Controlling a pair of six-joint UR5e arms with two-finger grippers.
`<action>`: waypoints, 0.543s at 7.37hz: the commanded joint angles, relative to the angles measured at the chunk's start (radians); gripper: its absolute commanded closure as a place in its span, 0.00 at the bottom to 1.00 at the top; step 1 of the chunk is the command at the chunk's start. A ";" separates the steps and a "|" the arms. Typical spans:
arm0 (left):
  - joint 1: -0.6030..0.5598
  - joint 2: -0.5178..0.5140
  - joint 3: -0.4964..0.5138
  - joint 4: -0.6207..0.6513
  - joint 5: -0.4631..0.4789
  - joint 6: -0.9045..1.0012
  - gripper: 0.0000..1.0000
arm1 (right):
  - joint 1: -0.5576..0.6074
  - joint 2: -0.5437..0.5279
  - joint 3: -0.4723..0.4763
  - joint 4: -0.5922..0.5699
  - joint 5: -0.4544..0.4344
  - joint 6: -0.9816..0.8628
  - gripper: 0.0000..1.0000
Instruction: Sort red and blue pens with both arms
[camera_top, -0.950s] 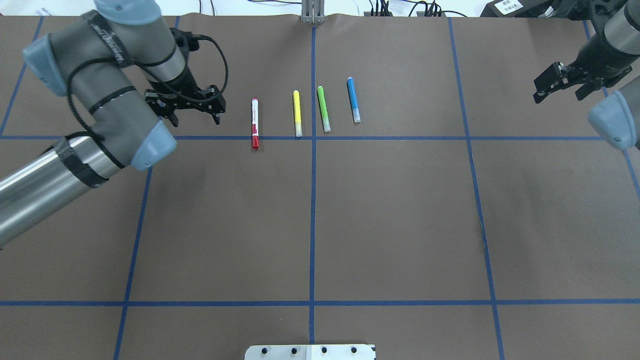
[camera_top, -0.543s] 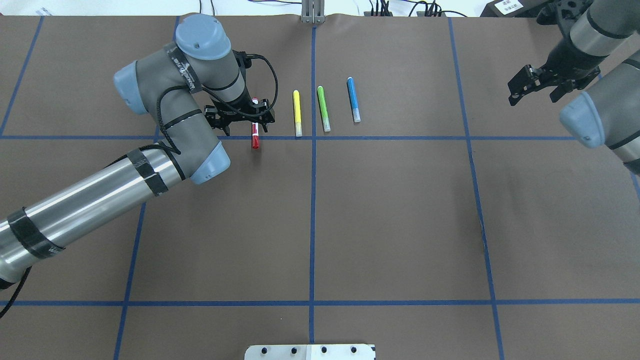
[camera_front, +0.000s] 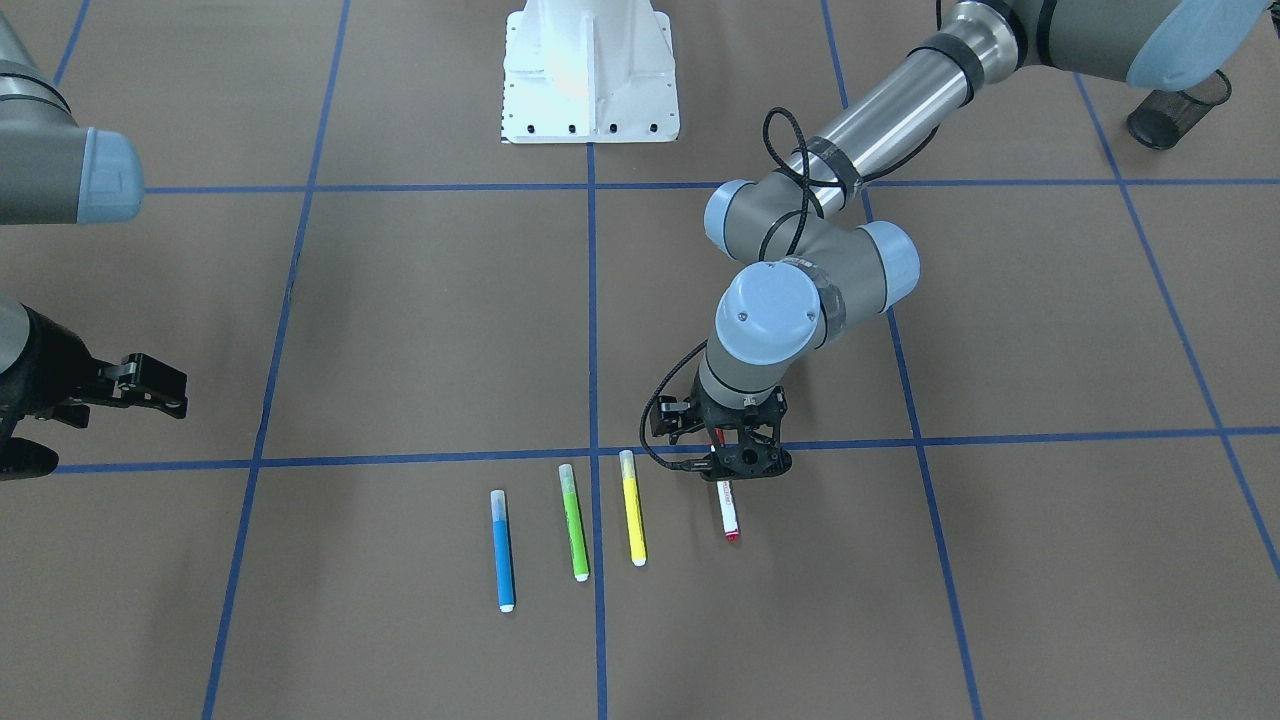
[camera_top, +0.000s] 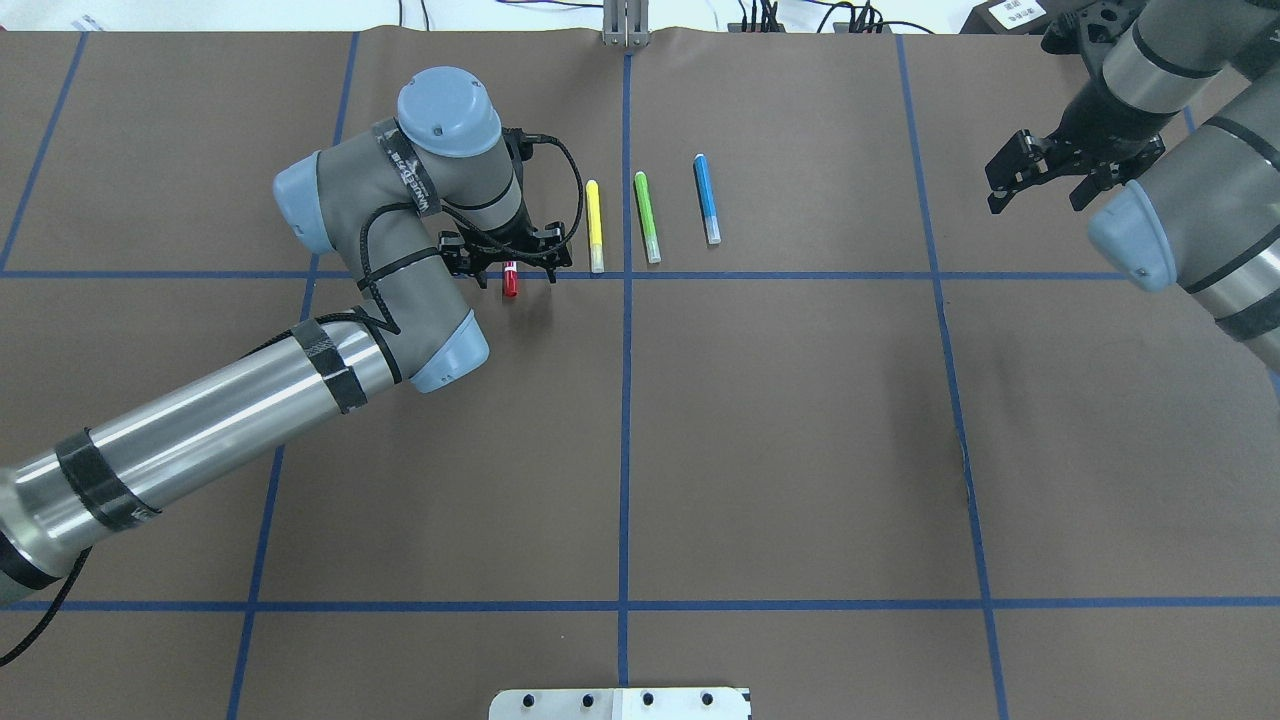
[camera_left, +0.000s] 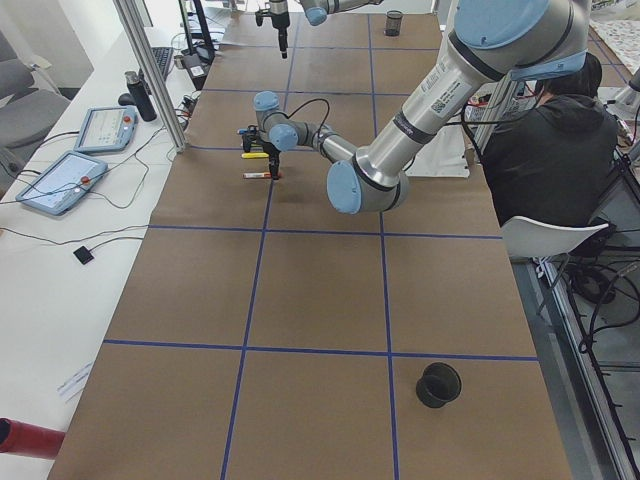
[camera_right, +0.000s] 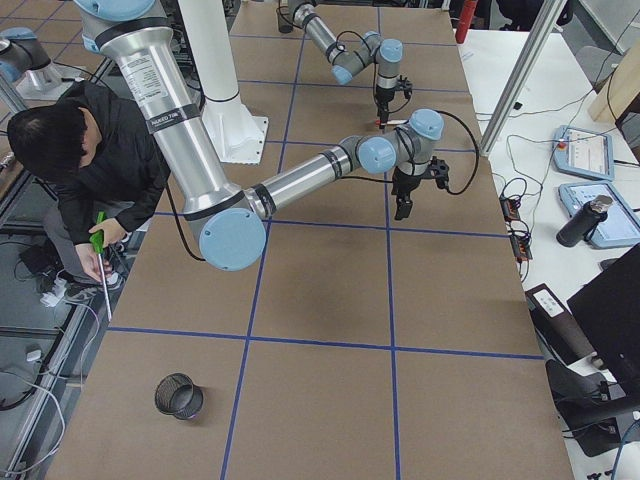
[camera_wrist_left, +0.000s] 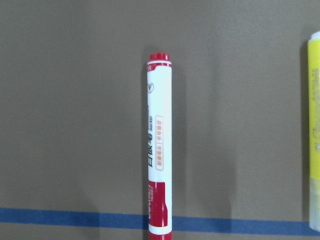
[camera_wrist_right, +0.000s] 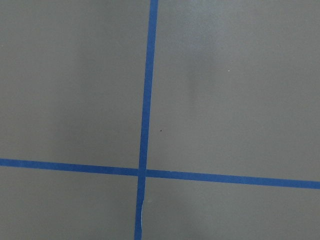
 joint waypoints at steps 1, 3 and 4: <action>-0.002 0.004 0.001 0.002 0.001 0.000 0.30 | 0.000 0.004 0.000 0.000 0.007 0.005 0.00; -0.002 0.004 0.001 0.002 0.001 0.000 0.48 | 0.000 0.006 0.000 0.000 0.007 0.027 0.00; -0.002 0.004 0.001 0.006 0.001 0.000 0.62 | 0.000 0.006 0.000 0.000 0.007 0.030 0.00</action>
